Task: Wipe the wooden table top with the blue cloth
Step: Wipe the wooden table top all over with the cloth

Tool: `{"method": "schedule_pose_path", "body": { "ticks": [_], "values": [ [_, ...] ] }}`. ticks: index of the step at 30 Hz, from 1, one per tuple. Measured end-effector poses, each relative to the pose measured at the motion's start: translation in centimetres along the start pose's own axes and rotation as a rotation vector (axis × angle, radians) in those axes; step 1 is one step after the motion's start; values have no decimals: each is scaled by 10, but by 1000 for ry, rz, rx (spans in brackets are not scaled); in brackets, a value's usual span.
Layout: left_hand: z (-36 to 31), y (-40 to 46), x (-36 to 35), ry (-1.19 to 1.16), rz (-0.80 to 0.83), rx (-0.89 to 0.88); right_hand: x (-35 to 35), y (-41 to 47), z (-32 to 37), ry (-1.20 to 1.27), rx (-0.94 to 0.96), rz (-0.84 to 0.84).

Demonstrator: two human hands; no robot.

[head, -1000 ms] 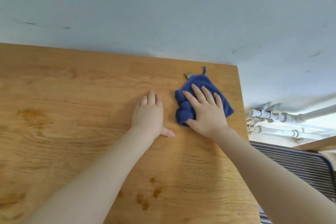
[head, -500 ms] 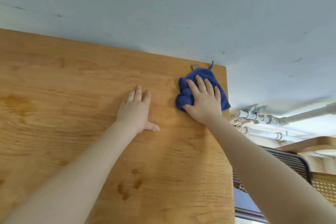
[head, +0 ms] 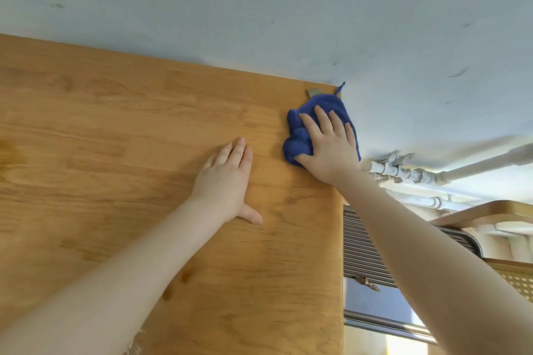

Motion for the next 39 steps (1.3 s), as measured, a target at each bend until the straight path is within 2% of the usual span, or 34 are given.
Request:
{"method": "schedule_pose_path", "body": {
  "ticks": [3,5,10,12,17,20,22,27,29,32,36,39],
  "values": [
    [-1,2,4,6,14,4,-6,-49,2,-12,113,42],
    [-2,4,3,28,22,9,-2,-40,-1,-24,159,47],
    [0,5,1,68,4,15,-1,6,-4,-13,48,36],
    [-1,1,1,86,-15,13,-6,-17,1,-27,60,29],
    [-1,-4,7,49,-16,29,-22,-116,21,-50,252,66],
    [-1,-2,8,37,-13,47,-29,-129,31,-118,299,64],
    [-1,3,7,26,-22,41,-28,-109,35,-78,277,26],
    [14,-1,1,-7,-18,-38,-25,-55,49,-39,70,13],
    [29,-20,-2,1,-54,-98,-26,-65,52,-45,74,12],
    [50,-53,-9,5,-114,-103,-36,-104,55,-63,183,8],
    [62,-77,-21,-74,21,-28,-46,-142,65,-70,245,30],
    [74,-82,-29,-115,65,33,-39,-125,67,-61,225,79]
  ]
}}
Point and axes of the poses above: each hand's wrist, its own y-axis towards the middle knuckle, its own x-axis out of the back of the hand, z = x × y, the point moved 2 cm from there along y, towards the middle knuckle, and after that the axes turned 9 degrees about y, right-handed, at the moved point
